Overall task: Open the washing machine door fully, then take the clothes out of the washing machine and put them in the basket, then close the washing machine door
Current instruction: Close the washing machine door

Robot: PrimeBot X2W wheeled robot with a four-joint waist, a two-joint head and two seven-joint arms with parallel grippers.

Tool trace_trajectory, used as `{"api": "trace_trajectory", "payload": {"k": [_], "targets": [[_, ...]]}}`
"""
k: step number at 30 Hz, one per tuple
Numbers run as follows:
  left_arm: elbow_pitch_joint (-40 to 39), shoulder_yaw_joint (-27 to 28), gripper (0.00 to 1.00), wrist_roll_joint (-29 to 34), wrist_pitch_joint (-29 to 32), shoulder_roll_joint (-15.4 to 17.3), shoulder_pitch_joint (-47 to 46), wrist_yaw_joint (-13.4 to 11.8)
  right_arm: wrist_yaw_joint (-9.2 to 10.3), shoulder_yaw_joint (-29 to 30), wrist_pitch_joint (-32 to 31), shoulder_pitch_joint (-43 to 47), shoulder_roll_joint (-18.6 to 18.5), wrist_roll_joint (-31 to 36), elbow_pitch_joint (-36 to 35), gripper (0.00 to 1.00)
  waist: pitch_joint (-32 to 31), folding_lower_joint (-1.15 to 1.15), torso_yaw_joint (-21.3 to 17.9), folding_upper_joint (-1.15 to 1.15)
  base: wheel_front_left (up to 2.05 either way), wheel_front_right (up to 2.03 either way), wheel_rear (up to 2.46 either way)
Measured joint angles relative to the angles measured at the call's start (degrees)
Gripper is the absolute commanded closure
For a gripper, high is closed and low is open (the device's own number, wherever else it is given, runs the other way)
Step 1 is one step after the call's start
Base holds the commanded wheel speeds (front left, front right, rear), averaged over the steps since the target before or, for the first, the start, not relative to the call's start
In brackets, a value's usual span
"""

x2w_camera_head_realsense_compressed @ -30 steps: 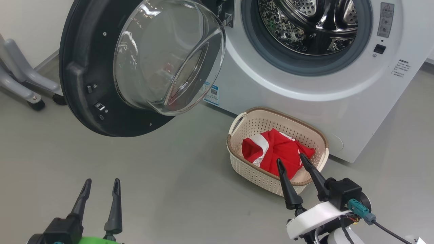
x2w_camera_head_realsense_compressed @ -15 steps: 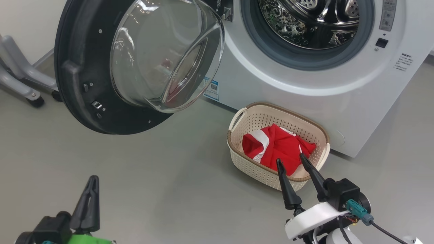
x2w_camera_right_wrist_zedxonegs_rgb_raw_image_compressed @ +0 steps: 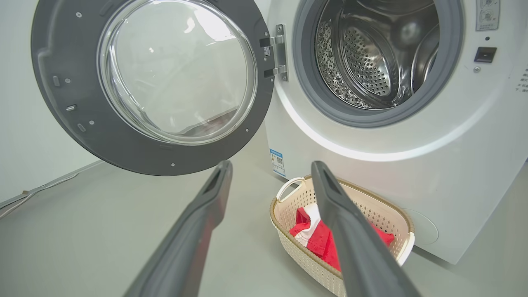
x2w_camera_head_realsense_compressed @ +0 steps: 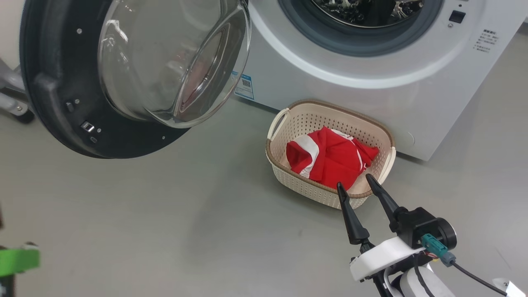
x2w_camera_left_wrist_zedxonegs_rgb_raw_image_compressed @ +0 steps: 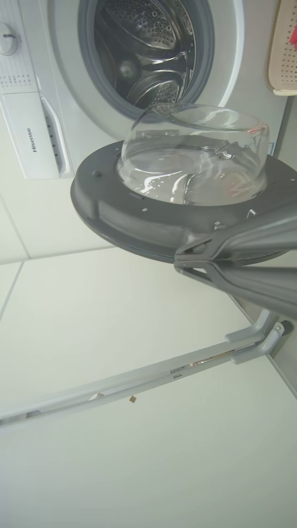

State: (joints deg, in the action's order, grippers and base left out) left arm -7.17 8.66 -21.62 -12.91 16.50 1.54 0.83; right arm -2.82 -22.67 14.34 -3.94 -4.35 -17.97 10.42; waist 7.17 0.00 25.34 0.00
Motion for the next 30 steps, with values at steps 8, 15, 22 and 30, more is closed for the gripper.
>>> {"api": "trace_trajectory", "payload": {"k": [8,15,22,30], "targets": [[-0.33,12.12,1.0,-9.32,2.85,7.16,-7.89,0.78,0.0,0.18,-0.52,-2.56,-1.4,0.73,-1.53,0.0,4.64,0.0,-2.09,0.0,0.0,0.0,0.0],[4.83,19.25,1.0,-20.16,7.21,9.15,-14.68,1.48,-0.04,0.27,-0.92,-4.8,-2.44,1.1,-2.46,0.0,7.93,0.0,-3.85,0.0,0.0,0.0,0.0],[14.63,28.84,1.0,-40.8,15.14,6.47,-26.41,-2.19,-0.08,0.53,-0.92,-6.15,-2.9,1.41,-2.52,0.0,10.46,0.01,-6.4,0.0,0.0,0.0,0.0],[25.27,35.07,1.0,-52.6,25.26,7.68,-35.15,-7.66,-0.14,1.05,-0.92,-6.53,-2.96,1.41,-2.36,0.0,11.8,0.01,-9.13,0.0,0.0,0.0,0.0]]}}
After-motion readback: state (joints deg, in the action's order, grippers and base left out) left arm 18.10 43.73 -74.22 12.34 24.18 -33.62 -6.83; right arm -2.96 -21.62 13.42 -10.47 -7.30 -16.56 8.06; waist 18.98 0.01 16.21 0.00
